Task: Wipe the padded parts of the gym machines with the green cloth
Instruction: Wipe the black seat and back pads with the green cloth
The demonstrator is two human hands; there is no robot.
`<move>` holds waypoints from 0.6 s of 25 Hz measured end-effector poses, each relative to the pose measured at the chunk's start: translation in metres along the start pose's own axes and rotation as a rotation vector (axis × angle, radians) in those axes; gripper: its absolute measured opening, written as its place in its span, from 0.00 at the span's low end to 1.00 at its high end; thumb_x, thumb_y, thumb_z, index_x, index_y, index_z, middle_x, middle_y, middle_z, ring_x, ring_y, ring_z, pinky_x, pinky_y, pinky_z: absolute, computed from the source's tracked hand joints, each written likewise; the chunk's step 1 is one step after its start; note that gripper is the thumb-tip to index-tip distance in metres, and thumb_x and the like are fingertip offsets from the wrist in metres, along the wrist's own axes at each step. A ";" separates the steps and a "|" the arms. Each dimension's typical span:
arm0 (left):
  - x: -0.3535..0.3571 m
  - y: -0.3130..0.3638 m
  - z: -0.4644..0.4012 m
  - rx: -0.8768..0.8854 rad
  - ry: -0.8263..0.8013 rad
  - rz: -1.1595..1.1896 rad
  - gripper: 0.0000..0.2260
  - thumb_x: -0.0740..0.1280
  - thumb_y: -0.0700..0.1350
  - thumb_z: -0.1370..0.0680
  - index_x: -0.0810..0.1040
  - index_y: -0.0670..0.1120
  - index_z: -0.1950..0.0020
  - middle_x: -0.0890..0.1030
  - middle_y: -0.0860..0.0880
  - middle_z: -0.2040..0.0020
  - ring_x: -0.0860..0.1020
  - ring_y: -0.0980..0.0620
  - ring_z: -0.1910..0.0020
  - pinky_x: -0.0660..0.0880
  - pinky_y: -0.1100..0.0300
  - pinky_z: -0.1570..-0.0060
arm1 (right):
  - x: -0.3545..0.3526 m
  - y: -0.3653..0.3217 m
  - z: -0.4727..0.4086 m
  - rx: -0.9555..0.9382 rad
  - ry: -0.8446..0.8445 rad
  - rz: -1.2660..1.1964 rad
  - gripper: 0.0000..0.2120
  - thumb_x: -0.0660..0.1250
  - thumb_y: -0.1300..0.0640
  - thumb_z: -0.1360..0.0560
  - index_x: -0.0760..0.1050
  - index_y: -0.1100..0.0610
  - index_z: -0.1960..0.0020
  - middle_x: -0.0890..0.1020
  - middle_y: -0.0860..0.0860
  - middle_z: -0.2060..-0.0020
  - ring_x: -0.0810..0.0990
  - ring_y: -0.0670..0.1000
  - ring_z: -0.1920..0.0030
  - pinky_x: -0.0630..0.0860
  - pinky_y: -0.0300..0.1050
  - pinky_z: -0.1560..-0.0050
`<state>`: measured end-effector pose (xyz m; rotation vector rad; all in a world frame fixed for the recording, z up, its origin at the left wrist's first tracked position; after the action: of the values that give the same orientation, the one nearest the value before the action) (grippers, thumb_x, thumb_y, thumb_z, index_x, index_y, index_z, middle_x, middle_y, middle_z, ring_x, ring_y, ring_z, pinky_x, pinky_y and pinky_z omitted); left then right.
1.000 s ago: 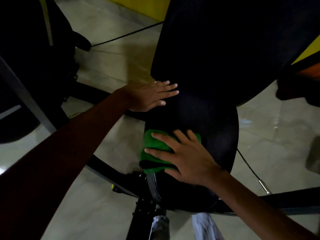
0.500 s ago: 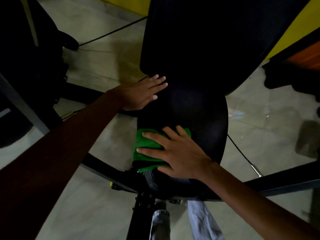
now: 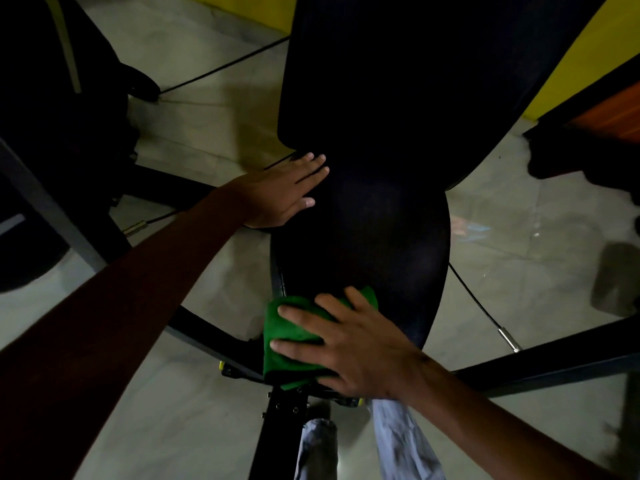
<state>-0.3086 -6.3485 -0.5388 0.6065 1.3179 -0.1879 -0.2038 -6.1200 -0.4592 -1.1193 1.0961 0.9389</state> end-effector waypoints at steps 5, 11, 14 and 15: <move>0.008 0.006 0.003 -0.041 0.018 -0.021 0.29 0.47 0.56 0.18 0.60 0.37 0.25 0.59 0.37 0.25 0.58 0.40 0.25 0.57 0.50 0.28 | 0.004 0.026 -0.026 0.204 0.062 0.012 0.31 0.71 0.40 0.36 0.73 0.42 0.34 0.72 0.51 0.33 0.66 0.56 0.44 0.71 0.56 0.49; -0.003 0.034 0.011 -0.095 0.084 0.057 0.31 0.49 0.59 0.19 0.66 0.35 0.28 0.65 0.36 0.27 0.63 0.38 0.28 0.63 0.44 0.31 | 0.011 -0.019 0.067 0.027 0.038 0.028 0.30 0.63 0.42 0.33 0.66 0.39 0.31 0.65 0.49 0.30 0.68 0.56 0.42 0.74 0.56 0.47; 0.003 0.075 0.005 -0.163 0.130 0.103 0.29 0.54 0.57 0.21 0.69 0.35 0.30 0.67 0.36 0.29 0.65 0.36 0.29 0.63 0.41 0.32 | 0.027 -0.005 0.115 0.204 0.140 0.014 0.33 0.61 0.44 0.33 0.59 0.40 0.28 0.63 0.52 0.29 0.70 0.57 0.45 0.69 0.54 0.49; 0.008 0.092 0.000 -0.195 0.133 0.105 0.29 0.54 0.56 0.22 0.70 0.35 0.31 0.68 0.36 0.29 0.65 0.35 0.29 0.62 0.40 0.32 | 0.032 0.006 0.122 0.386 0.212 -0.044 0.34 0.61 0.45 0.33 0.58 0.41 0.28 0.63 0.53 0.29 0.70 0.57 0.46 0.71 0.55 0.49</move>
<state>-0.2639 -6.2710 -0.5176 0.5271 1.4088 0.0682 -0.1800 -5.9986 -0.4822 -0.9309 1.3522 0.5496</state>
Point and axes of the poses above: each hand's wrist, its own z-axis away from the middle knuckle, its own x-axis out of the palm, y = z × x, the point moved 1 cm from there along -z, towards the middle knuckle
